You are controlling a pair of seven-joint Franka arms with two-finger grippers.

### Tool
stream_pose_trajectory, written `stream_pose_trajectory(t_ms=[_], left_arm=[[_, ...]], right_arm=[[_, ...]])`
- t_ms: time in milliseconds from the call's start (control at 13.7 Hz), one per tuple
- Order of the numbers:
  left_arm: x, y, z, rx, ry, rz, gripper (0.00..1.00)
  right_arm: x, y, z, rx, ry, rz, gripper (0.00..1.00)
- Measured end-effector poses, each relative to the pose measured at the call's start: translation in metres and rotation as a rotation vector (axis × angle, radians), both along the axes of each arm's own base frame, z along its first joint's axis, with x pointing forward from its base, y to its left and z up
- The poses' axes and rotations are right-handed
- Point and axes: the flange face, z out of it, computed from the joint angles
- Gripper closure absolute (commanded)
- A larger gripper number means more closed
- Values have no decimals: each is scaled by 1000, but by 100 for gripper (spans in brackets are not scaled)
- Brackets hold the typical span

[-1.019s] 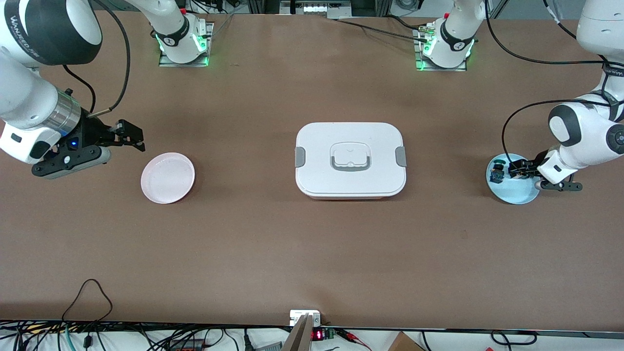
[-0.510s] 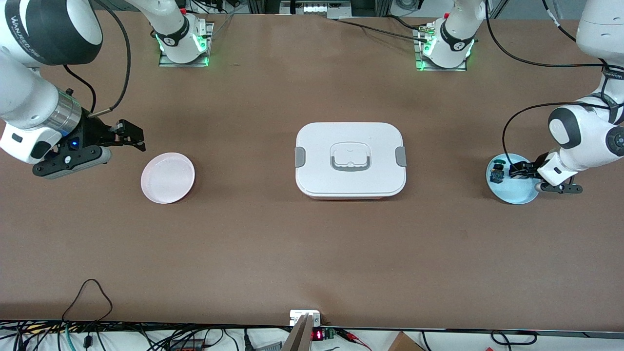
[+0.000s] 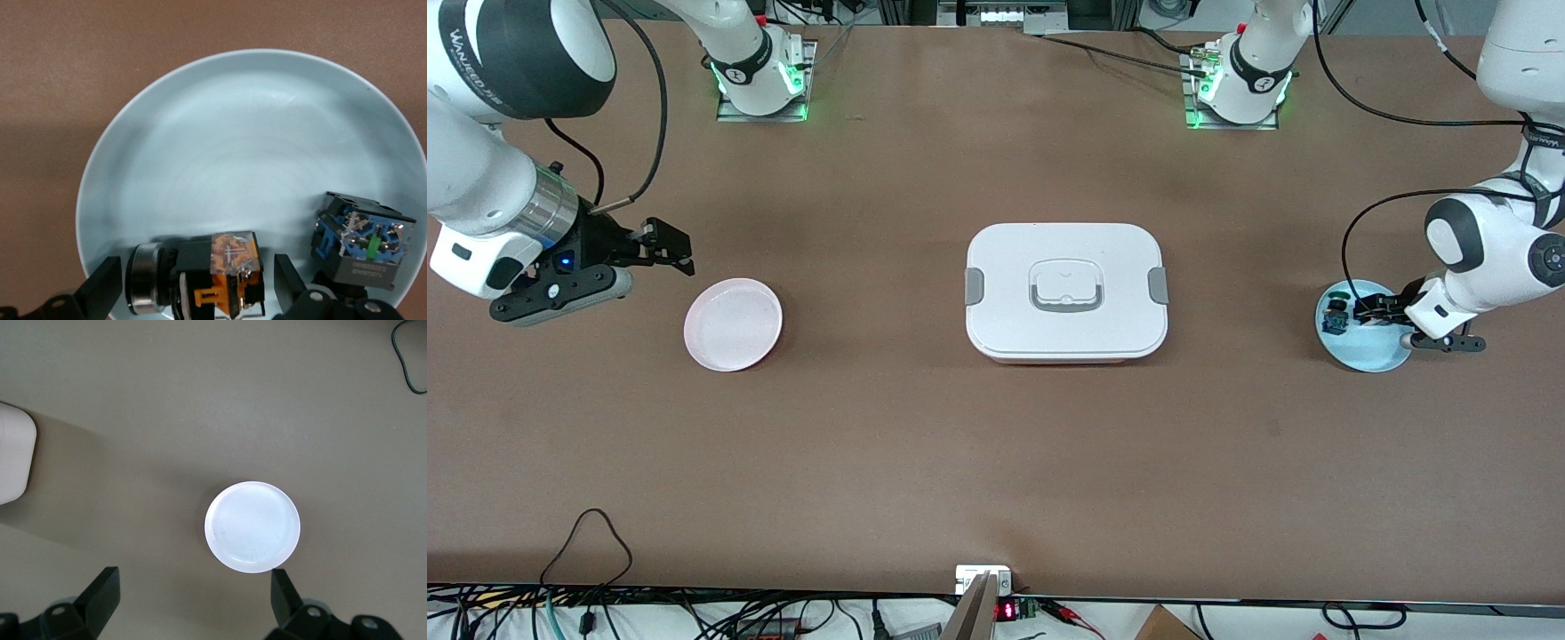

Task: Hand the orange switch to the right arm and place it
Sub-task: 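Close the left gripper on the orange switch, then lift the orange switch with the left gripper while the right gripper advances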

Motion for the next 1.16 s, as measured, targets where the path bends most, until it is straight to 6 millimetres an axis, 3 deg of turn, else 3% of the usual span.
stream_pose_trajectory(t_ms=[146, 437, 582, 728, 874, 1019, 1165], left_arm=[[0, 0, 0, 0, 0, 0, 6], [0, 0, 0, 0, 0, 0, 71], [0, 0, 0, 0, 0, -1, 91], [1, 0, 1, 0, 0, -2, 100], [3, -2, 7, -8, 9, -5, 100], [10, -12, 25, -17, 15, -23, 100], [19, -24, 57, -17, -1, -45, 100]], right_arm=[[0, 0, 1, 0, -1, 0, 0], [-2, 0, 5, 2, -6, 0, 0], [-3, -1, 6, 2, -2, 0, 0], [-4, -1, 7, 4, 1, 0, 0], [-7, 4, 7, 60, 24, -9, 0], [-10, 8, 7, 147, 58, -26, 0], [-12, 8, 7, 219, 86, -41, 0]])
